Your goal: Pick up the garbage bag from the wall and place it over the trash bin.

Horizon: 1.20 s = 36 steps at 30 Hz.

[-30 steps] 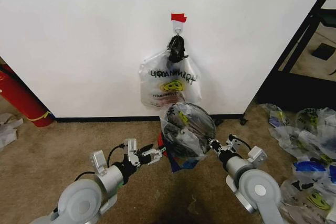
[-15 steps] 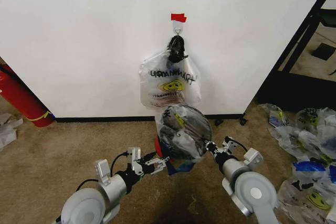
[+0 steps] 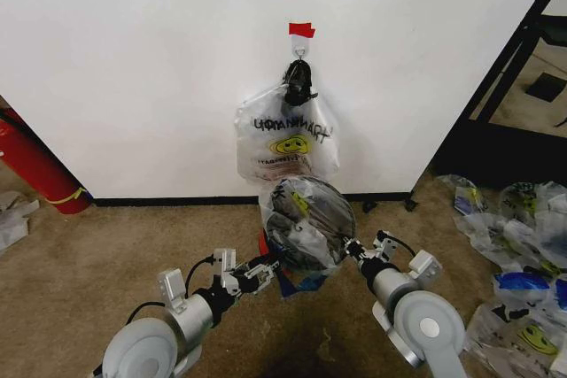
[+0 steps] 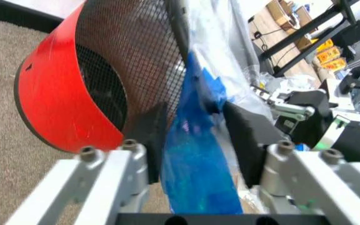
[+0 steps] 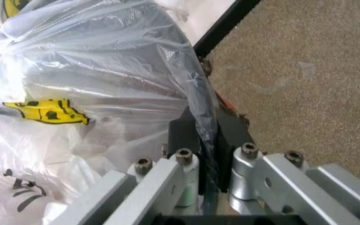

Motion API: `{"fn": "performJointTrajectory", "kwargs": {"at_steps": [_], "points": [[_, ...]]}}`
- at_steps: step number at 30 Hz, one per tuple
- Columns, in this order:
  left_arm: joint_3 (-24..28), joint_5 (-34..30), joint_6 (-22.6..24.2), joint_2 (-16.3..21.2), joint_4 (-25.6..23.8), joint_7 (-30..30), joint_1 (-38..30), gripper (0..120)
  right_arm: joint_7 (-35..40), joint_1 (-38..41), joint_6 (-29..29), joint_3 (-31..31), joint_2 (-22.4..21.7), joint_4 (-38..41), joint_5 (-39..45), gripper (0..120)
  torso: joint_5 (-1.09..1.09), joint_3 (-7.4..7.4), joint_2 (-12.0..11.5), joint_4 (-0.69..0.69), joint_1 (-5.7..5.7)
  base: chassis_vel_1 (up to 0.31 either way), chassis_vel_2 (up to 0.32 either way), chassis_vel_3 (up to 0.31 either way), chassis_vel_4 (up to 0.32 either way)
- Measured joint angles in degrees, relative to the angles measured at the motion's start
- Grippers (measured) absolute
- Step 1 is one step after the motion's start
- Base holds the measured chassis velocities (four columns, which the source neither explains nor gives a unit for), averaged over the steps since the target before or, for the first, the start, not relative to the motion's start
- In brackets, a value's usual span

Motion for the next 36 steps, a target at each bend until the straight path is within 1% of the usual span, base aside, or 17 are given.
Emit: {"fn": "performJointTrajectory", "kwargs": {"at_steps": [2,4,5,9,14,20,26,31,36], "points": [[-0.2,-0.1,-0.1,0.2,-0.1,0.0,0.0,25,0.1,0.1,0.0,0.0,0.0,-0.2,0.0,1,0.00,0.00,0.0,0.00,0.00,0.000,0.000,0.000,0.000],[-0.5,-0.1,-0.2,0.5,-0.1,0.1,0.4,15,0.1,0.1,0.0,0.0,0.0,-0.4,0.0,1,0.00,0.00,0.0,0.00,0.00,0.000,0.000,0.000,0.000],[-0.5,-0.1,-0.2,0.5,-0.1,0.1,0.4,15,0.1,0.1,0.0,0.0,0.0,-0.4,0.0,1,0.00,0.00,0.0,0.00,0.00,0.000,0.000,0.000,0.000],[-0.8,0.0,-0.5,0.6,-0.2,0.3,1.0,0,0.1,0.1,0.0,0.1,-0.2,-0.8,0.0,1,0.00,0.00,0.0,0.01,0.00,0.000,0.000,0.000,0.000],[-0.7,0.1,-0.7,0.5,-0.1,0.3,0.8,0,0.1,0.1,0.1,0.2,-0.5,-0.8,0.2,1,0.00,0.00,0.0,0.00,0.00,0.000,0.000,0.000,0.000],[-0.5,0.9,-0.8,0.2,1.1,0.7,1.4,0,0.8,0.2,0.0,0.8,-0.3,-0.2,2.1,1,0.00,0.00,0.0,0.01,0.00,0.000,0.000,0.000,0.000],[-0.2,2.5,-1.6,-0.5,5.5,1.1,0.3,0,1.0,-0.3,-0.6,0.2,-0.7,0.8,2.8,1,0.00,0.00,0.0,0.00,0.00,0.000,0.000,0.000,0.000],[0.1,3.0,-1.9,-1.1,7.4,1.1,-0.9,0,1.0,-0.8,-0.8,-0.3,-0.8,1.3,2.7,1,0.00,0.00,0.0,0.00,0.00,0.000,0.000,0.000,0.000],[0.8,5.0,-2.3,-1.4,9.3,1.7,-1.4,0,1.0,-0.9,-1.0,-0.4,-0.9,1.8,2.7,1,0.00,0.00,0.0,0.00,0.00,0.000,0.000,0.000,0.000]]}}
